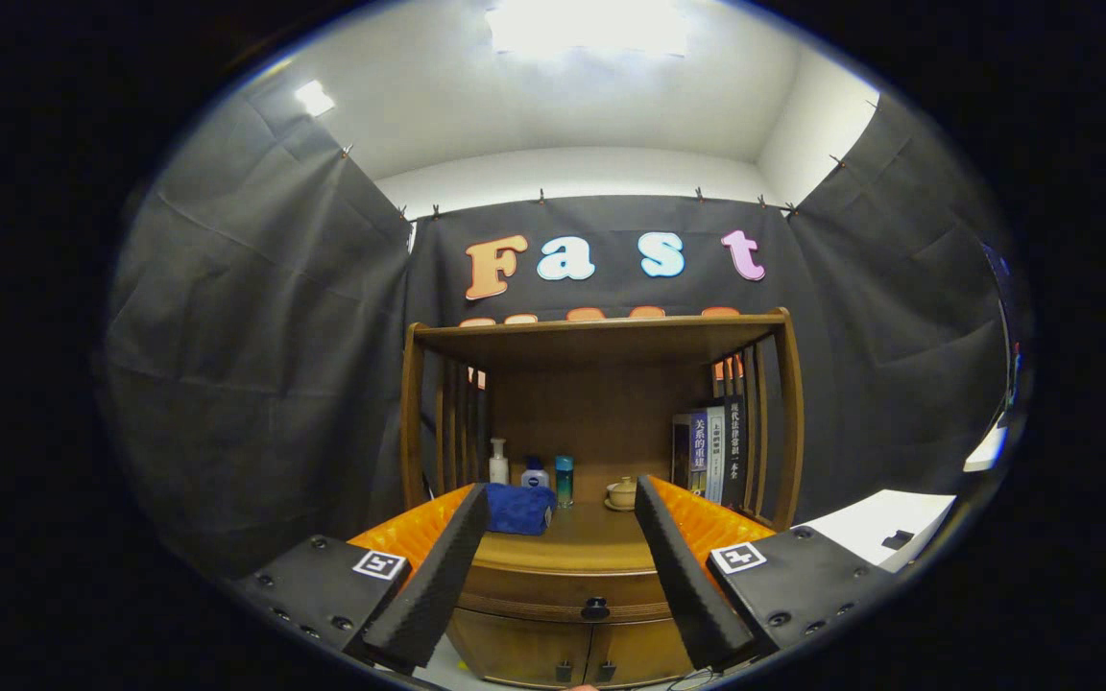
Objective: Pull open the drawer, take out the items inside it, and place them on the countertop above the cabinet.
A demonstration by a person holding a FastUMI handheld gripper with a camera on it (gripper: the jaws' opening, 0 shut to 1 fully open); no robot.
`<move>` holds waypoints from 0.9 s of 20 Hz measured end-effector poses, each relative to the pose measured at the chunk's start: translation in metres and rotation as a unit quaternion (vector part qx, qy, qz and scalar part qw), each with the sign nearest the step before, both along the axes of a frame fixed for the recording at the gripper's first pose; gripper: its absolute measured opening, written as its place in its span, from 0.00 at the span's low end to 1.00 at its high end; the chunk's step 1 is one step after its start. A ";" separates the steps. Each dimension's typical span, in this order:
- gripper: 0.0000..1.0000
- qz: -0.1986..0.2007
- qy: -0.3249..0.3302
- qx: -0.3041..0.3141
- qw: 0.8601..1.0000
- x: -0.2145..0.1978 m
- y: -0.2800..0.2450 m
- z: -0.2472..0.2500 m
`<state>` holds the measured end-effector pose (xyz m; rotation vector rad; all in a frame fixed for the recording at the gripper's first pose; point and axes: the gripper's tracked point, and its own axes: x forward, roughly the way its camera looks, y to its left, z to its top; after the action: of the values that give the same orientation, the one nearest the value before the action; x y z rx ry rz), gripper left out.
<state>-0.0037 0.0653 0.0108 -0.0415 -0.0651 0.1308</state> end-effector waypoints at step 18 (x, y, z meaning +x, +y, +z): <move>0.99 -0.041 0.027 0.020 0.999 0.028 -0.028 -0.041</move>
<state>0.0244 0.0373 -0.0305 -0.0011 -0.0122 0.0480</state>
